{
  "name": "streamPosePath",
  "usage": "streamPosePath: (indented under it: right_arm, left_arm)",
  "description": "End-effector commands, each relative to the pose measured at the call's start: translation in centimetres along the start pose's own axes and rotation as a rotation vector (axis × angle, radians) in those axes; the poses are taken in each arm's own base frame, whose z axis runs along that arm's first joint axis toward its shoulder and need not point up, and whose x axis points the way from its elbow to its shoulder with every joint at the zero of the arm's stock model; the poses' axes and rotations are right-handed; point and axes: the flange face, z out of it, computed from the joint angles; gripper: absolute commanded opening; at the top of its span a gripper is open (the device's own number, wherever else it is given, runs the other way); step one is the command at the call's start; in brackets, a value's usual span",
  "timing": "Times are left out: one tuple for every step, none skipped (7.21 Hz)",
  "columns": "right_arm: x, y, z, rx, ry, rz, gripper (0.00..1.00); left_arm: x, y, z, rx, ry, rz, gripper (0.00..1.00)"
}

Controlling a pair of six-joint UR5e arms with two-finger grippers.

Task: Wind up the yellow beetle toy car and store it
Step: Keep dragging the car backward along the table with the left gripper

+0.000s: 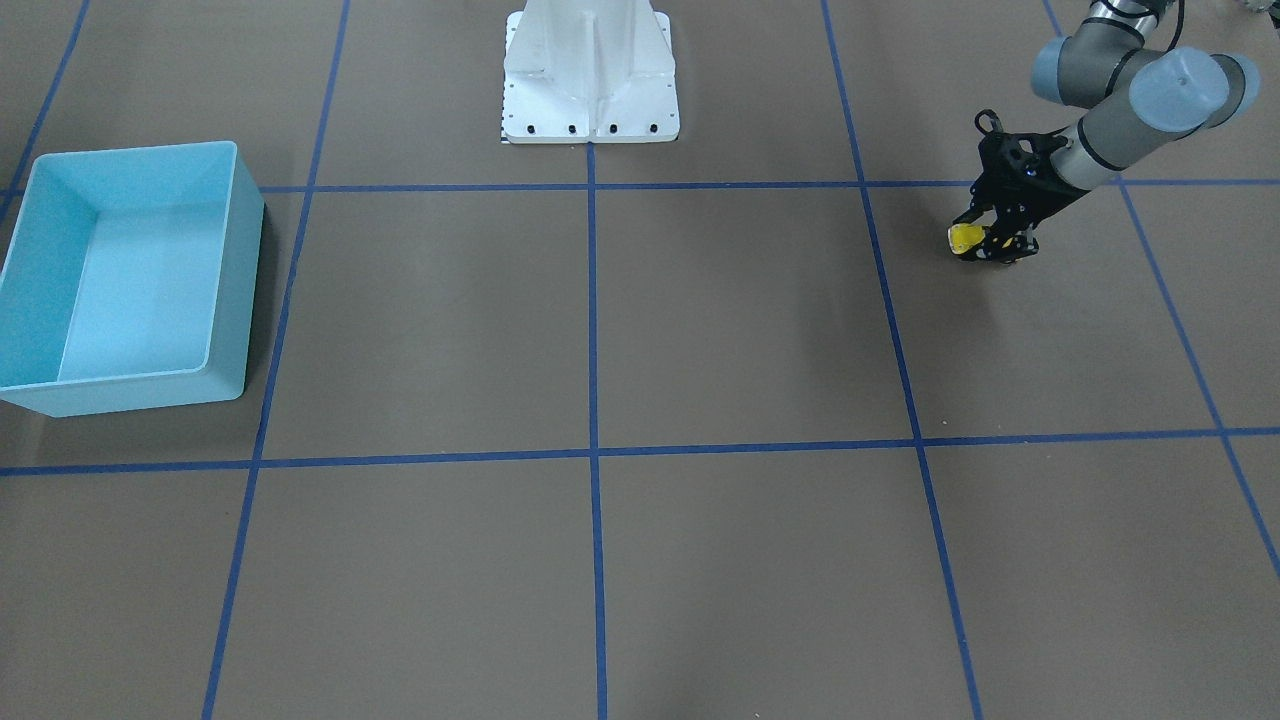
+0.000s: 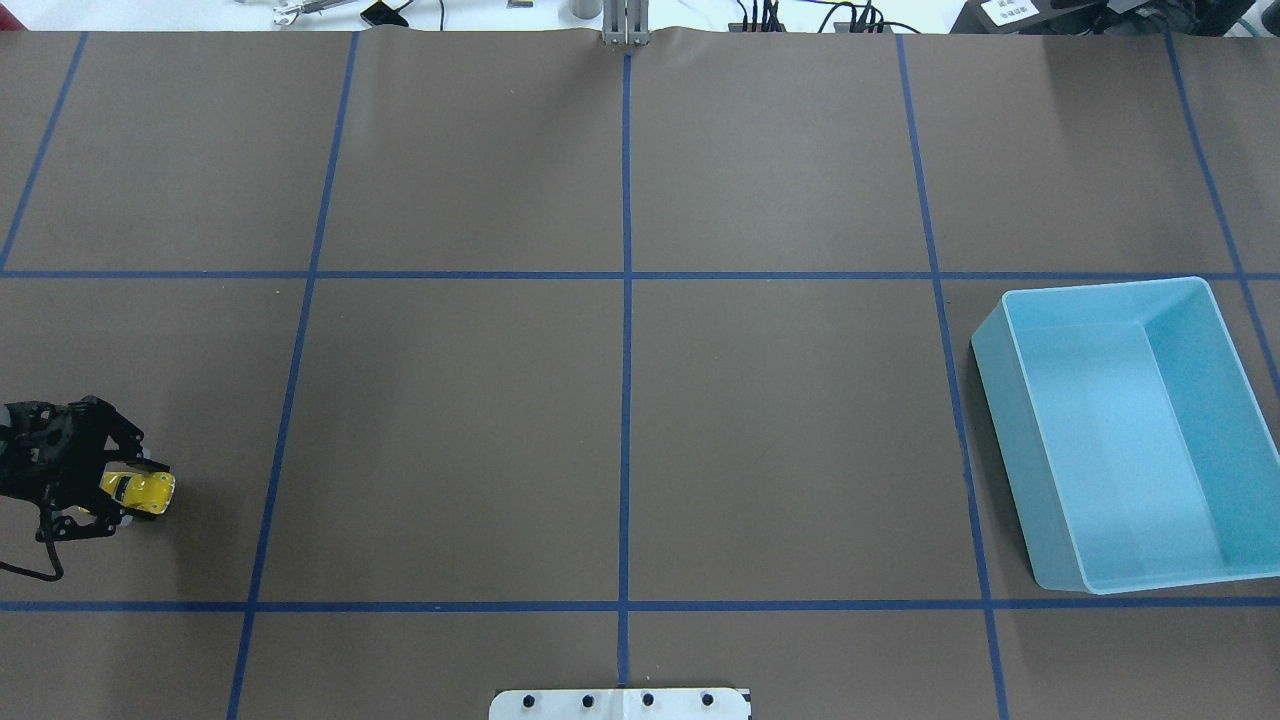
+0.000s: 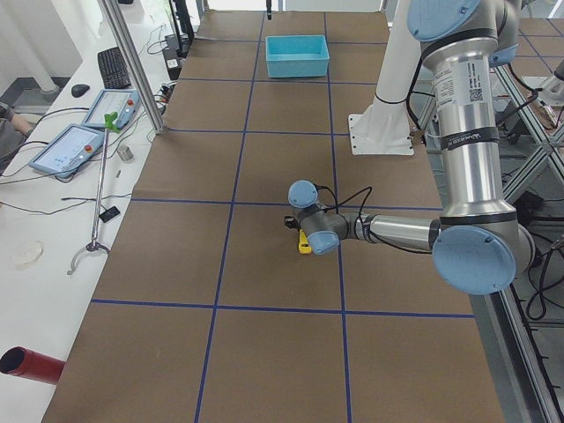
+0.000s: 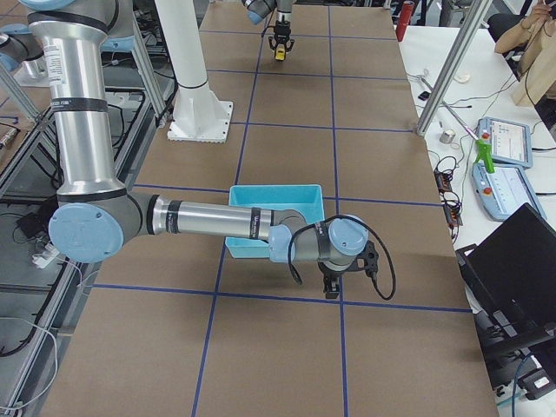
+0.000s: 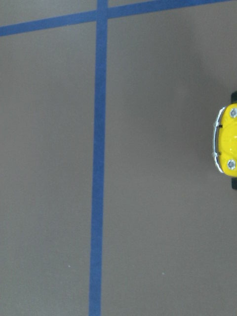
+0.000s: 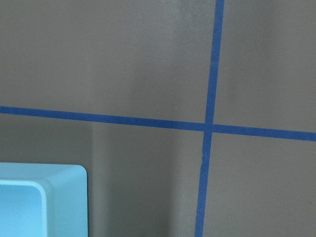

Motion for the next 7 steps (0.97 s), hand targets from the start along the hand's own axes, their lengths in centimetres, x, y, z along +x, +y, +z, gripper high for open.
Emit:
streamPosePath:
  right_arm:
    - [-0.1, -0.1, -0.1, 0.001, -0.002, -0.002, 1.0]
    - [-0.1, -0.1, -0.1, 0.001, 0.0, -0.002, 1.0]
    - [-0.1, -0.1, -0.1, 0.001, 0.0, -0.002, 1.0]
    - [-0.2, -0.2, -0.2, 0.003, -0.002, -0.004, 1.0]
    - [-0.3, -0.3, -0.2, 0.004, 0.0, -0.005, 1.0]
    - [-0.3, -0.3, -0.2, 0.005, -0.002, -0.006, 1.0]
    - [-0.4, -0.4, -0.3, 0.006, 0.0, -0.006, 1.0]
  left_arm:
    - [0.4, 2.7, -0.3, 0.019, -0.012, 0.011, 0.0]
    - [0.5, 3.3, -0.3, 0.024, -0.002, 0.006, 0.0]
    - [0.3, 3.7, -0.6, 0.022, -0.008, 0.013, 0.0]
    - [0.2, 4.2, -0.5, 0.017, -0.009, 0.019, 0.0]
    - [0.2, 4.8, -0.4, 0.015, -0.012, 0.024, 0.0]
    - [0.1, 5.4, -0.2, 0.008, -0.011, 0.035, 0.0]
    - [0.5, 6.6, -0.2, 0.005, -0.012, 0.049, 0.0]
